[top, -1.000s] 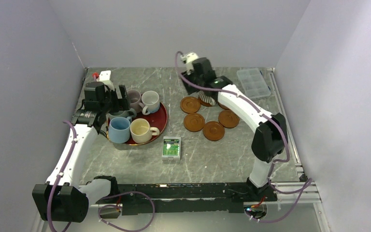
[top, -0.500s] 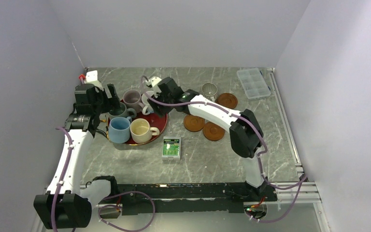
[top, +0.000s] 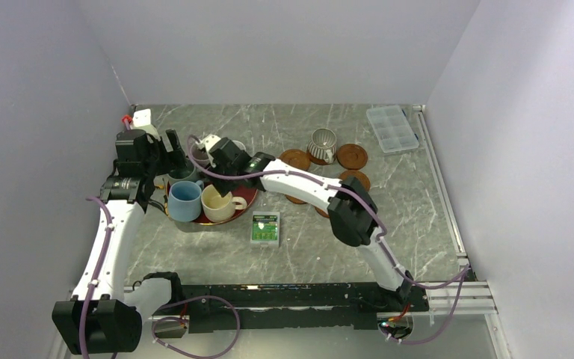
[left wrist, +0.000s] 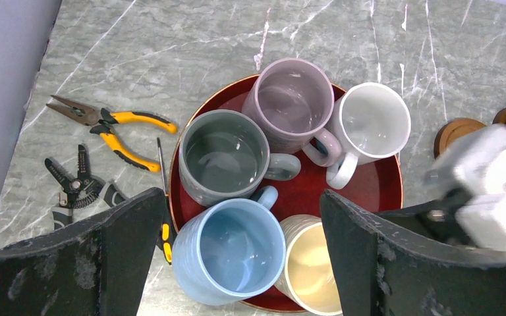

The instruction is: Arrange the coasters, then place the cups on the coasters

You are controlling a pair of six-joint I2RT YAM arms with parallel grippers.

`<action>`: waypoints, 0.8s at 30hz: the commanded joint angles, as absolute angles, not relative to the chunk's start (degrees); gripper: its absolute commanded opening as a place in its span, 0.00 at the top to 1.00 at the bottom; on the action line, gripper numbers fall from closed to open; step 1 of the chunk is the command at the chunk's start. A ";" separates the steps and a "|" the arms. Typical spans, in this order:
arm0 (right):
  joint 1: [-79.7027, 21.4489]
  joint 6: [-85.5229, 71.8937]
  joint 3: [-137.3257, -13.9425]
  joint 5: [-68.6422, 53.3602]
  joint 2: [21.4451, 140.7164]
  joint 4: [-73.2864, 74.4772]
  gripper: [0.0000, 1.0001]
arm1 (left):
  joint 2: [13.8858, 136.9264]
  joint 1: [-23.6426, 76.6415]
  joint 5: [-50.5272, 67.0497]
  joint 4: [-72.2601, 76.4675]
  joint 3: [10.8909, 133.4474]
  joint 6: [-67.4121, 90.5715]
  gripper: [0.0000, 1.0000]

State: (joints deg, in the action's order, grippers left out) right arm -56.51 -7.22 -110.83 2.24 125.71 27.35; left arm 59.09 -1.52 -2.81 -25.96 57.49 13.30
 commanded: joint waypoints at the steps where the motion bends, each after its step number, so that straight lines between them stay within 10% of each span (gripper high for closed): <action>1: -58.14 -8.01 -116.38 10.37 128.73 31.58 0.45 | 58.81 -1.56 -2.01 -24.43 58.19 14.16 0.06; 24: -59.56 -8.00 -117.18 12.60 131.09 32.28 0.83 | 59.46 -1.57 -1.32 -24.35 58.18 14.43 0.06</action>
State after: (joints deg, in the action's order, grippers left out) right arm -59.29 -8.01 -113.78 11.53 130.37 31.77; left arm 59.37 -1.52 -2.24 -25.96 57.49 13.41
